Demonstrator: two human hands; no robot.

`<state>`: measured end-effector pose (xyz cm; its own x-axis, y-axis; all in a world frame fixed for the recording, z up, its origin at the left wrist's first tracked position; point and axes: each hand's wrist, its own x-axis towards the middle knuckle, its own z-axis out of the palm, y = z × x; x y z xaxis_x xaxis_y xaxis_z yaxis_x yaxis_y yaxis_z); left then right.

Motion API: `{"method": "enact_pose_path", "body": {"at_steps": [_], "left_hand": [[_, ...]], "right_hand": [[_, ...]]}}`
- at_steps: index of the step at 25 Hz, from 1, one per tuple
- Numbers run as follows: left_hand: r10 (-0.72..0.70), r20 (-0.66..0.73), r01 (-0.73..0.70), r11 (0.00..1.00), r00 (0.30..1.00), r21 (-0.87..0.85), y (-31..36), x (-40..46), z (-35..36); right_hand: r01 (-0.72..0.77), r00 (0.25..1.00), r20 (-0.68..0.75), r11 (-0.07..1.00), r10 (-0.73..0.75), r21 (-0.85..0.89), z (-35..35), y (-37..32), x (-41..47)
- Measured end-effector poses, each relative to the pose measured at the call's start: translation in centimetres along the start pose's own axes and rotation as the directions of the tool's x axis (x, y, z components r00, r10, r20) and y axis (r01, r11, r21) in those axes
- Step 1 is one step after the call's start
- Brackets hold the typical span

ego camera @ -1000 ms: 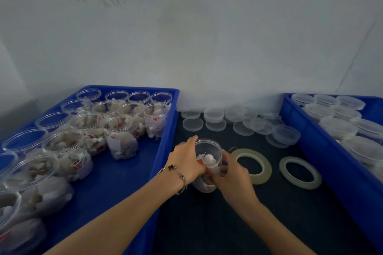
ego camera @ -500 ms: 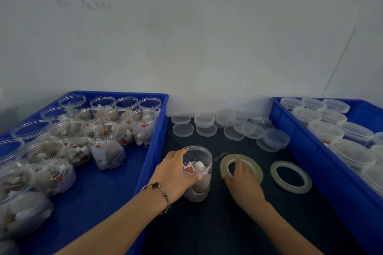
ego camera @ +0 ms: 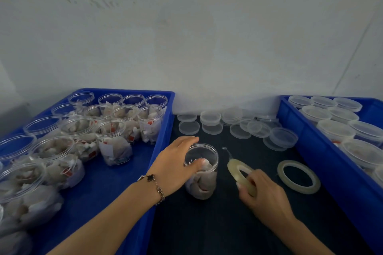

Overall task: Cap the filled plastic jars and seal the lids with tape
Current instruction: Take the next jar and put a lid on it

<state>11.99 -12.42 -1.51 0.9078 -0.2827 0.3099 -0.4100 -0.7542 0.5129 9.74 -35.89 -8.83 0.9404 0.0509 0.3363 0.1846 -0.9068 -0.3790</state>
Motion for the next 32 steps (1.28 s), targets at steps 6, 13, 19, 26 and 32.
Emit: {"method": "enact_pose_path", "body": {"at_steps": [6, 13, 19, 26, 32], "left_hand": [[0.339, 0.197, -0.353, 0.935, 0.92, 0.039, 1.4, -0.5, -0.7], [0.329, 0.342, -0.438, 0.841, 0.88, 0.317, 2.0, -0.7, 0.2], [0.273, 0.391, -0.408, 0.855, 0.879, 0.32, 1.9, -1.1, -0.2], [-0.042, 0.642, -0.162, 0.953, 0.766, 0.255, 2.6, -1.6, 0.3], [-0.322, 0.772, -0.007, 0.921, 0.548, 0.389, 3.2, -1.3, 2.6]], "right_hand": [[0.36, 0.928, -0.113, 0.932, -0.354, 0.035, -4.7, -2.2, -4.4], [0.034, 0.996, -0.088, 0.997, -0.028, 0.072, -5.2, -6.4, -5.4], [0.319, 0.947, 0.084, 0.934, -0.31, -0.163, -7.4, -5.0, -4.8], [0.478, 0.876, 0.1, 0.876, -0.471, -0.064, -5.0, -0.9, -6.0], [0.504, 0.86, 0.213, 0.837, -0.463, -0.215, -1.2, -0.4, -5.2]]}}
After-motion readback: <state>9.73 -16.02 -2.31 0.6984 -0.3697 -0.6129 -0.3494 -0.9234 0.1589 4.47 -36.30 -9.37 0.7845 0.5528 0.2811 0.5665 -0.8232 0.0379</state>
